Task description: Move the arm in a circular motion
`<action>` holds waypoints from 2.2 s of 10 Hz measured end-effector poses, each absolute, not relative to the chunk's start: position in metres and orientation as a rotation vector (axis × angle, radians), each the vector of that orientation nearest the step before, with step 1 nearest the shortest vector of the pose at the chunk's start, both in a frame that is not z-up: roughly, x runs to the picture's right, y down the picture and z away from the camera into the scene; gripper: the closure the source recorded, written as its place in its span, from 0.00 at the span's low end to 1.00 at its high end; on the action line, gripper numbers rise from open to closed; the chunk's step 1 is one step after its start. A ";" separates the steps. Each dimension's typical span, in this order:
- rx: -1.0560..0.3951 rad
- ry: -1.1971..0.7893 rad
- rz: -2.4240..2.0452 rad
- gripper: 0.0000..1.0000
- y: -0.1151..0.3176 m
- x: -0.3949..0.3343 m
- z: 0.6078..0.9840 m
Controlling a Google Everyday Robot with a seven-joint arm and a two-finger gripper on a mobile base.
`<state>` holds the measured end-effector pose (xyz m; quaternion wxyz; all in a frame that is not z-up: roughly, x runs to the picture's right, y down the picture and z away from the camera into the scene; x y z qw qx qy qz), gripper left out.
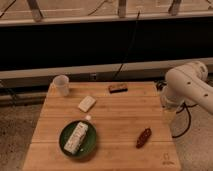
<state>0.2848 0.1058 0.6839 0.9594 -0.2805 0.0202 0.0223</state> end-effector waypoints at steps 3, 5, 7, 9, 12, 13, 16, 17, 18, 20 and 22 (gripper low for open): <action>-0.569 0.048 0.033 0.20 0.105 0.278 0.684; -0.567 0.045 -0.001 0.20 0.101 0.240 0.685; -0.559 0.042 -0.034 0.20 0.096 0.205 0.686; -0.559 0.034 -0.059 0.20 0.094 0.185 0.686; -0.551 0.022 -0.076 0.20 0.090 0.150 0.686; -0.550 0.019 -0.083 0.20 0.087 0.148 0.687; -0.549 0.019 -0.093 0.20 0.088 0.139 0.684; -0.545 0.016 -0.107 0.20 0.087 0.123 0.684; -0.541 0.012 -0.119 0.20 0.086 0.114 0.684; -0.536 0.010 -0.134 0.20 0.084 0.105 0.685; -0.539 0.014 -0.146 0.20 0.088 0.103 0.681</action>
